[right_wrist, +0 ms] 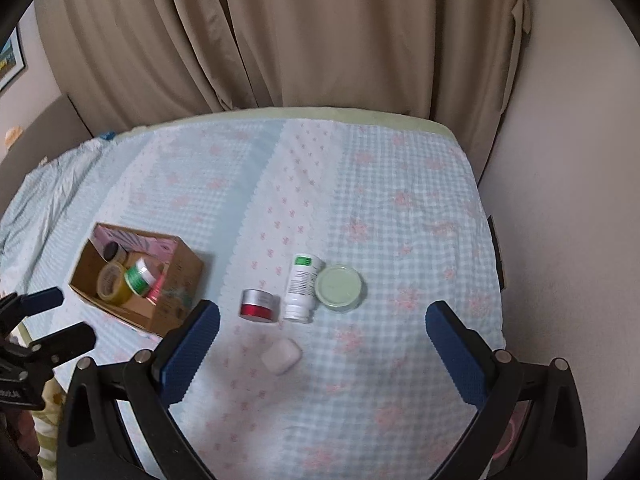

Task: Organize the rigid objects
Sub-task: 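Raise both tools away from the box toward the remaining items, then grasp the silver-red PROYA jar with the left tool while the right tool grasps the pale green jar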

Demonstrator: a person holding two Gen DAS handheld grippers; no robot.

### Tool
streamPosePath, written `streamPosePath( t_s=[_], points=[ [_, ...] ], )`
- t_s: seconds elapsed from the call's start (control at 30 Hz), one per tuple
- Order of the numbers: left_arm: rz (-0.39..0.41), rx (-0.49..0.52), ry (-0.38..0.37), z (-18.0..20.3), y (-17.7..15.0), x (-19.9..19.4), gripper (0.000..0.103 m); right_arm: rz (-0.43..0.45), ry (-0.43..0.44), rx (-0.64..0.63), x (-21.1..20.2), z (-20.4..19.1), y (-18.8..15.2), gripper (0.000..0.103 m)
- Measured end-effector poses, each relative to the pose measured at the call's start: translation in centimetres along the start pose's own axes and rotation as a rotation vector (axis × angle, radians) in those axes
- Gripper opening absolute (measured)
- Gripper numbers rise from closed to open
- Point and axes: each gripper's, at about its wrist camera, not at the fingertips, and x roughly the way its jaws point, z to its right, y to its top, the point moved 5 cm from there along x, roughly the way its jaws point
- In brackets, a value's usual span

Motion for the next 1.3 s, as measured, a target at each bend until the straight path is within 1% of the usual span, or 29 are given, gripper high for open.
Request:
streamPosePath(
  t_s=[0.13, 0.23, 0.33, 0.5, 0.53, 0.6, 0.67, 0.73, 0.8, 0.87, 0.9, 1.0, 1.03, 1.07, 1.1, 1.13, 1.23, 1.27, 1.3],
  points=[
    [-0.049, -0.015, -0.001, 1.0, 0.5, 5.4, 0.103, -0.001, -0.039, -0.023, 2.6, 1.8, -0.3, 0.103],
    [-0.077, -0.043, 0.023, 0.4, 1.1, 9.5, 0.101, -0.024, -0.043, -0.023, 5.3, 2.9, -0.8, 0.103],
    [-0.105, -0.070, 0.042, -0.4, 1.2, 12.9, 0.100, -0.046, -0.039, -0.054, 8.3, 3.4, -1.3, 0.103],
    [-0.180, -0.098, 0.065, -1.7, 0.5, 19.4, 0.092, -0.093, -0.013, -0.156, 14.1, 3.5, -2.4, 0.101],
    [-0.195, -0.100, 0.069, -1.8, 0.3, 20.4, 0.090, -0.105, -0.004, -0.180, 15.3, 3.5, -2.7, 0.098],
    [-0.224, -0.107, 0.071, -2.0, -0.2, 22.4, 0.086, -0.134, 0.010, -0.227, 17.6, 3.4, -3.4, 0.096],
    [-0.246, -0.112, 0.077, -2.3, -0.6, 24.1, 0.086, -0.163, 0.015, -0.279, 19.9, 3.4, -4.0, 0.092],
    [-0.262, -0.117, 0.084, -2.5, -0.9, 25.5, 0.085, -0.186, 0.024, -0.316, 21.7, 3.4, -4.5, 0.090],
    [-0.268, -0.124, 0.082, -2.6, -0.9, 26.3, 0.082, -0.199, 0.041, -0.331, 23.0, 3.4, -4.8, 0.090],
    [-0.280, -0.129, 0.079, -2.6, -0.9, 27.3, 0.080, -0.206, 0.056, -0.344, 24.0, 3.3, -4.8, 0.090],
    [-0.286, -0.131, 0.078, -2.6, -0.9, 27.7, 0.078, -0.211, 0.065, -0.353, 24.4, 3.2, -4.8, 0.090],
    [-0.301, -0.133, 0.081, -2.4, -0.8, 28.8, 0.075, -0.218, 0.080, -0.402, 25.9, 2.7, -4.6, 0.090],
    [-0.296, -0.131, 0.081, -2.4, -0.7, 28.9, 0.075, -0.217, 0.085, -0.419, 26.2, 2.4, -4.5, 0.086],
    [-0.293, -0.130, 0.079, -2.3, -0.6, 28.9, 0.075, -0.218, 0.095, -0.438, 26.4, 2.1, -4.3, 0.085],
    [-0.290, -0.129, 0.077, -2.2, -0.5, 29.0, 0.072, -0.225, 0.105, -0.452, 26.7, 1.9, -4.2, 0.083],
    [-0.290, -0.127, 0.079, -2.1, -0.4, 29.0, 0.070, -0.237, 0.111, -0.468, 27.0, 1.6, -4.2, 0.079],
    [-0.289, -0.113, 0.080, -1.8, 0.1, 29.3, 0.062, -0.247, 0.118, -0.517, 27.5, 1.0, -3.9, 0.070],
    [-0.288, -0.105, 0.072, -1.6, 0.5, 29.1, 0.055, -0.247, 0.128, -0.527, 27.6, 0.9, -3.9, 0.066],
    [-0.284, -0.093, 0.065, -1.3, 0.6, 29.1, 0.051, -0.253, 0.136, -0.533, 27.6, 0.8, -3.9, 0.066]
  ],
)
